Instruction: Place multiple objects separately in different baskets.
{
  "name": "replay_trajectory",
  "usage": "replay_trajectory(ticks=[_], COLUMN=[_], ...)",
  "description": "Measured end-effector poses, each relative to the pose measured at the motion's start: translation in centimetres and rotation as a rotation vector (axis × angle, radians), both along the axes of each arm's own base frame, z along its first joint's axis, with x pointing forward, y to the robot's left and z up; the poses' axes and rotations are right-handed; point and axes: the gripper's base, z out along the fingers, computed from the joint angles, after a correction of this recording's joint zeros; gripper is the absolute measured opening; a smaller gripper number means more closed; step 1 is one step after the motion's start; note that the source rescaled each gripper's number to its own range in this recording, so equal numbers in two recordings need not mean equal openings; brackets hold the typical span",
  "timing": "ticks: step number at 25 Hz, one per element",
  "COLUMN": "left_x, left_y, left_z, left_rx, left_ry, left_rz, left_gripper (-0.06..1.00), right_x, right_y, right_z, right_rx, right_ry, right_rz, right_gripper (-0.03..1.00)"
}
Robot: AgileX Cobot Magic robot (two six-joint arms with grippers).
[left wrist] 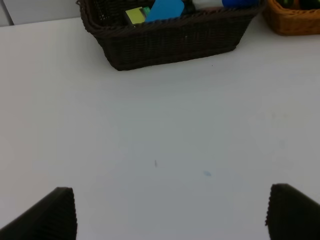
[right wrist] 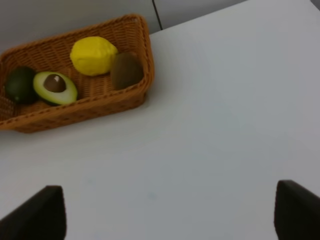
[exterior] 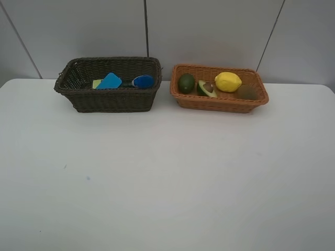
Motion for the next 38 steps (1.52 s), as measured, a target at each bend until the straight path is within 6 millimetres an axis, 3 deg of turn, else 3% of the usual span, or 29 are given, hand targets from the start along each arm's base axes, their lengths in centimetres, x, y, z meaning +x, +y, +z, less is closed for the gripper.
replay_trajectory(ticks=[11,18,23,38], left_x=[0.0,0.0,0.0,0.0], left_y=[0.0,0.0,0.0,0.0], left_z=[0.0,0.0,0.0,0.0], left_rx=[0.000,0.000,0.000,0.000], left_ry=[0.000,0.000,0.000,0.000], left_rz=[0.000,0.000,0.000,0.000], left_gripper=[1.00,1.00,1.00,1.00], right_x=[-5.4,-6.2,-6.5,-6.6], right_y=[0.9,0.9,0.3,0.1], right_z=[0.6,0.4,-0.9,-0.9], right_rx=[-0.068,-0.103,-0.152,-0.162], right_ry=[-0.290,-0.219,-0.078,-0.072], right_rz=[-0.002,0.010,-0.019,0.001], right_gripper=[0.98,0.98,0.98,0.98])
